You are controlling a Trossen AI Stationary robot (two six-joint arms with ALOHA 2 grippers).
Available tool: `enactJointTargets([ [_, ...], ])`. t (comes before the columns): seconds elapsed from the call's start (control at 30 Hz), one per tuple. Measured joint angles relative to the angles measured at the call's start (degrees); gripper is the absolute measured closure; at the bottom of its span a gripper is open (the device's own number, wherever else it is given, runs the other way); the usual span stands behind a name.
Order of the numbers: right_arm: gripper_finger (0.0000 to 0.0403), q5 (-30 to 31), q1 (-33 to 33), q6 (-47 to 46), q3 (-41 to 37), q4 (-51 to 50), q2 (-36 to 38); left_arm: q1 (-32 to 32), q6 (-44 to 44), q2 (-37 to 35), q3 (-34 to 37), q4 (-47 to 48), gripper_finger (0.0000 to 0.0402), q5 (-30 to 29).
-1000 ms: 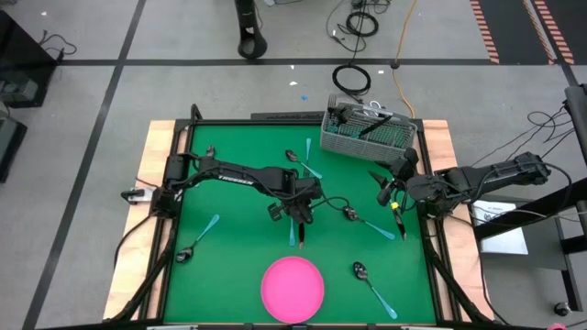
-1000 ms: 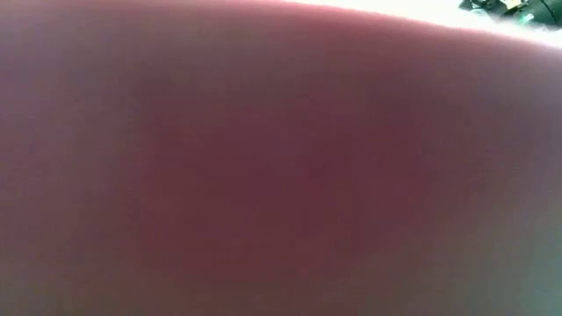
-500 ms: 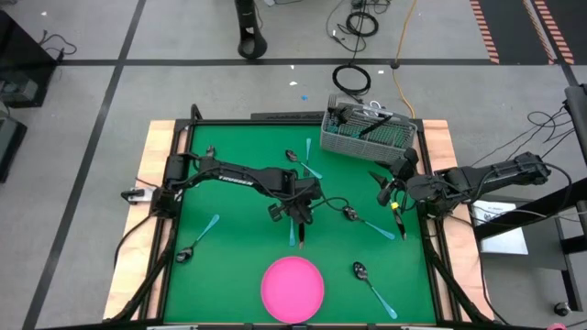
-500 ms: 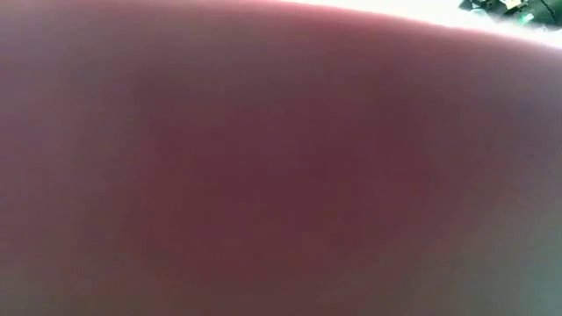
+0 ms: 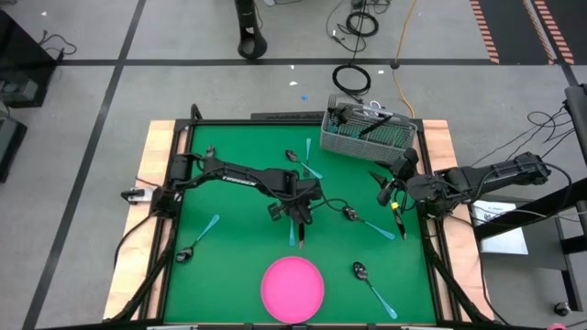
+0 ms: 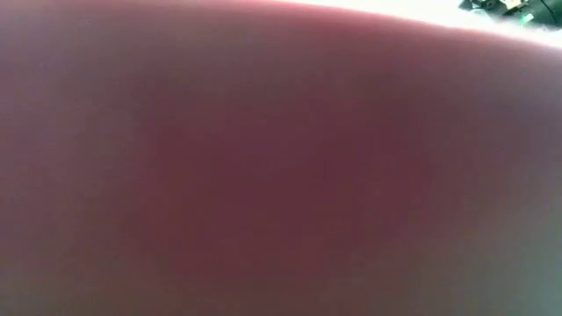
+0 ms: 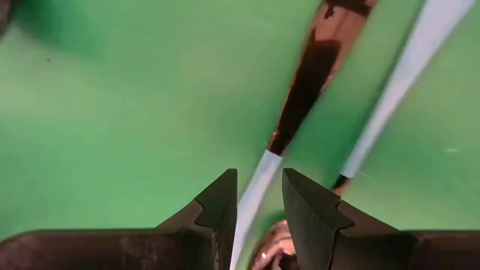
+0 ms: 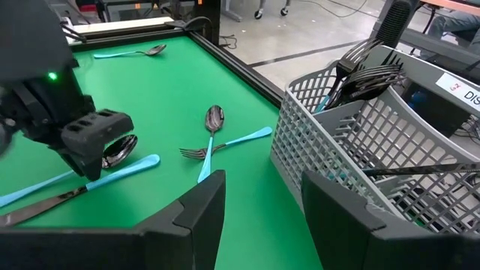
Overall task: Sort silverware
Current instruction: Put the blue knife into the utensil holder
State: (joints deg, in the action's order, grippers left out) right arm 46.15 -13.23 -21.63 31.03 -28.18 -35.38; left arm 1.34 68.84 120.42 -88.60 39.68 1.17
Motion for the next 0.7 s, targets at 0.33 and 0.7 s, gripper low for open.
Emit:
enactJointTargets([
  [0.33, 0.0238, 0.0, 0.0, 0.1, 0.0, -0.7, 0.0, 0.1, 5.1, 1.3, 0.0, 0.1, 0.0292, -1.7],
  [0.7, 0.0238, 0.0, 0.0, 0.4, 0.0, -0.8, 0.0, 0.1, 5.6, 3.0, -0.3, 1.8, 0.0292, -1.9],
])
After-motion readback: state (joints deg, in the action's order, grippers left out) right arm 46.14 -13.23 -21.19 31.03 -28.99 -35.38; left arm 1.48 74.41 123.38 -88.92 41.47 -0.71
